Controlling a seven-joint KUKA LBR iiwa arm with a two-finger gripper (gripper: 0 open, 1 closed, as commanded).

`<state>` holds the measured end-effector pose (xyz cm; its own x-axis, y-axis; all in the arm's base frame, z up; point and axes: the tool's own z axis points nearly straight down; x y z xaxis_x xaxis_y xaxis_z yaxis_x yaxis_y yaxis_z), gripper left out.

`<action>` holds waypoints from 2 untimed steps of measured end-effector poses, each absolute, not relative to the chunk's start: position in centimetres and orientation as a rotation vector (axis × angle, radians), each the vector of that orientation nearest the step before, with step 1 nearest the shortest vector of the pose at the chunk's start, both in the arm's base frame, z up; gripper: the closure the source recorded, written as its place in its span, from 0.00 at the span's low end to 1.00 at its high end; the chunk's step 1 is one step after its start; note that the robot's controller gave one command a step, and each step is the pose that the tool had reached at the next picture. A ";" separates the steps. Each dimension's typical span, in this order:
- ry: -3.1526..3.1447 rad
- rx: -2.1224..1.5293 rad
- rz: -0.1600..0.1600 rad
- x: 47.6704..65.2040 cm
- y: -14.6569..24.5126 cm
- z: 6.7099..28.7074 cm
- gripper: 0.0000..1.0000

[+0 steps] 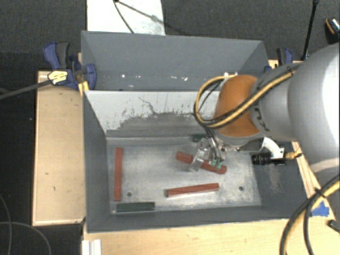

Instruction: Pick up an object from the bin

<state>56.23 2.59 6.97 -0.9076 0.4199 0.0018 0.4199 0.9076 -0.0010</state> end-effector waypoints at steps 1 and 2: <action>-3.070 -0.668 0.001 56.3 2.6 7.2 1.00; -3.076 -0.663 -0.002 56.4 2.6 8.9 1.00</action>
Offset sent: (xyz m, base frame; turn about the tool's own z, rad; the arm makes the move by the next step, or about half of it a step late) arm 0.0000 0.0000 0.0019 0.0000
